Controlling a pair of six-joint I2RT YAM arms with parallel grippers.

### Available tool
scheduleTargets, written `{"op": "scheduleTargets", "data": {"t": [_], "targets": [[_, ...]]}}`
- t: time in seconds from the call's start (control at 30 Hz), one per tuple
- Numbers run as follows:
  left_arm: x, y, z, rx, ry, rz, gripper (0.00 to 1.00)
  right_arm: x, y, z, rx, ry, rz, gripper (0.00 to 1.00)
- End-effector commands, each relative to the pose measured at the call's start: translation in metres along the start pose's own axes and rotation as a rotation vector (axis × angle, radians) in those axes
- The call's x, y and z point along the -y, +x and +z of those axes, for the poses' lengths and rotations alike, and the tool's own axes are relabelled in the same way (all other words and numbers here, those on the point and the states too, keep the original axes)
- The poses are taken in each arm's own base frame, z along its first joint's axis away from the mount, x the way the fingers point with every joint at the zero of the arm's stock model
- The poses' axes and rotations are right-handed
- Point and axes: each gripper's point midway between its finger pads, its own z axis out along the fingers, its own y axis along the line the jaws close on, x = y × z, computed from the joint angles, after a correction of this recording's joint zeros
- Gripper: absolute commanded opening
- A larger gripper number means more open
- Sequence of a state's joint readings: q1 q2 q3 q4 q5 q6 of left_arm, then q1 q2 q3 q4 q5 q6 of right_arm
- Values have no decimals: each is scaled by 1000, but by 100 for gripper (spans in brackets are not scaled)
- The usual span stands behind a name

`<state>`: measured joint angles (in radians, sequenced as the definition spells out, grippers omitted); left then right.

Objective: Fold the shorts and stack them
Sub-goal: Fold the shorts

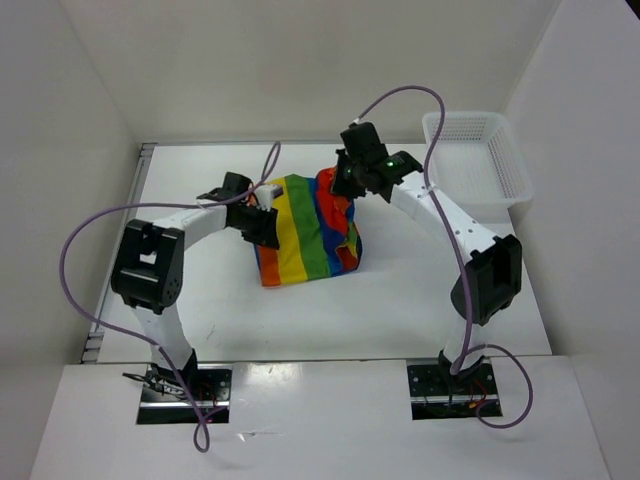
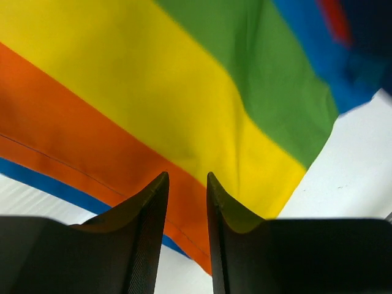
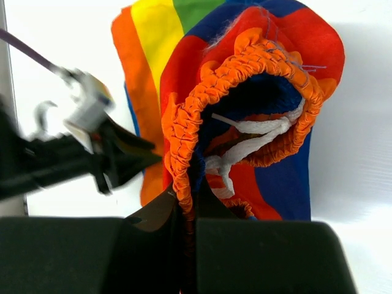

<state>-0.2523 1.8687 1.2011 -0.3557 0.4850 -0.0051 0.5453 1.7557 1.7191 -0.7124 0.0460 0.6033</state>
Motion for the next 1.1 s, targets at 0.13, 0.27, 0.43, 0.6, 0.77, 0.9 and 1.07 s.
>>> {"op": "scheduleTargets", "data": {"t": [0.13,0.27,0.43,0.6,0.77,0.9,1.07], "targets": [[-38,5,-25,57,-57,-79,35,-35,10,13,-1,-55,-60,0],[-56,10,-29,53,-98,-116,34,-25,20,25,-29,-16,-64,0],[-98,11,-79,144,-254,-187,34,-19,24,25,-32,2,-75,0],[-115,29,-66,123,-261,-227,33,-22,23,25,-30,-13,-74,0],[-123,34,-44,110,-221,-236,33,-43,17,21,-17,-57,-109,0],[-121,25,-42,119,-209,-222,31,-61,29,30,-47,-70,-146,0],[-103,9,-72,177,-241,-176,29,-63,30,34,-51,-81,-145,0]]}}
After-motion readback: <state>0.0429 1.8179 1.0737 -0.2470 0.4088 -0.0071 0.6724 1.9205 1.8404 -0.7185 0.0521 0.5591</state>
